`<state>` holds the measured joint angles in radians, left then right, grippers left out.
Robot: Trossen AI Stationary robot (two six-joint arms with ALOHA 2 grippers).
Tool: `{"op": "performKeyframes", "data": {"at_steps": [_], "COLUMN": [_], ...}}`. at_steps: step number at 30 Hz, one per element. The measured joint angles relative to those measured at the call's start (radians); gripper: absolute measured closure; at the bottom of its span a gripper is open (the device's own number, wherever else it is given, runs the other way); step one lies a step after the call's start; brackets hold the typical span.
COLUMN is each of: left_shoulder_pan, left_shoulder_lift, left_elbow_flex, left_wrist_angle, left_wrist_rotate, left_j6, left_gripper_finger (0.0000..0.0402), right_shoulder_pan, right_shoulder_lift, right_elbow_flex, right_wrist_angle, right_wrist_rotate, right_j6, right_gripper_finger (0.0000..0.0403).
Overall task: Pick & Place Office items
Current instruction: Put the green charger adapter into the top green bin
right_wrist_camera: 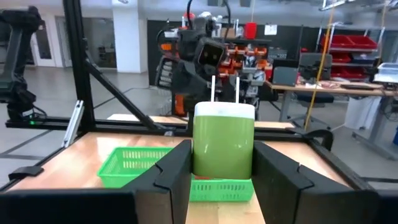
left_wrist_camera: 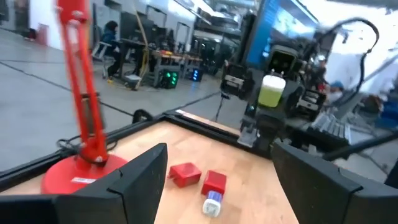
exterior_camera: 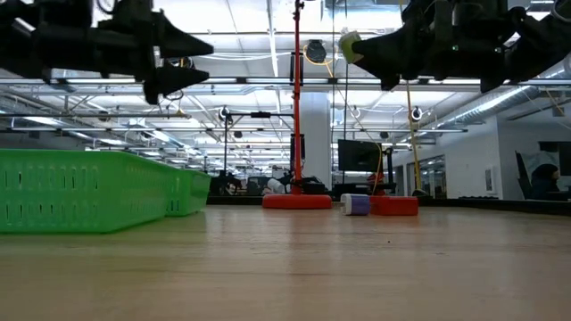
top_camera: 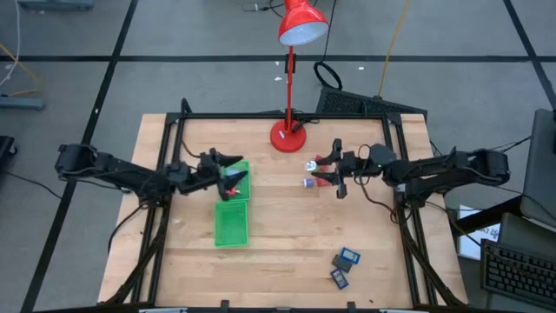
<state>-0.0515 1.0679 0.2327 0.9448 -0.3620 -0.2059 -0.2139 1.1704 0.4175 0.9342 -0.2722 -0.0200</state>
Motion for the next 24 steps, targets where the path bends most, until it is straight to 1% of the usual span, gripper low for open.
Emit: {"op": "performKeyframes", "data": {"at_steps": [5,10,17,21,24], "left_shoulder_pan": [-0.001,-0.001,-0.001,-0.001,-0.001], "left_shoulder_lift": [0.152,0.266,0.381,0.423,0.448], "left_elbow_flex": [0.119,0.208,0.284,0.324,0.356], "left_wrist_angle": [-0.001,-0.004,-0.007,-0.003,-0.008], "left_wrist_rotate": [0.054,0.091,0.096,0.110,0.112], "left_j6": [0.066,0.081,0.074,0.110,0.122], "left_gripper_finger": [0.0108,0.0108,0.0108,0.0108,0.0108], "right_shoulder_pan": [0.020,0.043,0.066,0.072,0.080], "right_shoulder_lift": [0.096,0.187,0.271,0.309,0.333], "right_elbow_flex": [0.048,0.096,0.140,0.159,0.180], "right_wrist_angle": [0.013,0.036,0.067,0.088,0.097], "right_wrist_rotate": [-0.001,-0.050,-0.051,-0.053,-0.073], "right_j6": [0.000,0.000,0.000,0.008,0.012], "right_gripper_finger": [0.0270,0.0270,0.0270,0.0270,0.0270]}}
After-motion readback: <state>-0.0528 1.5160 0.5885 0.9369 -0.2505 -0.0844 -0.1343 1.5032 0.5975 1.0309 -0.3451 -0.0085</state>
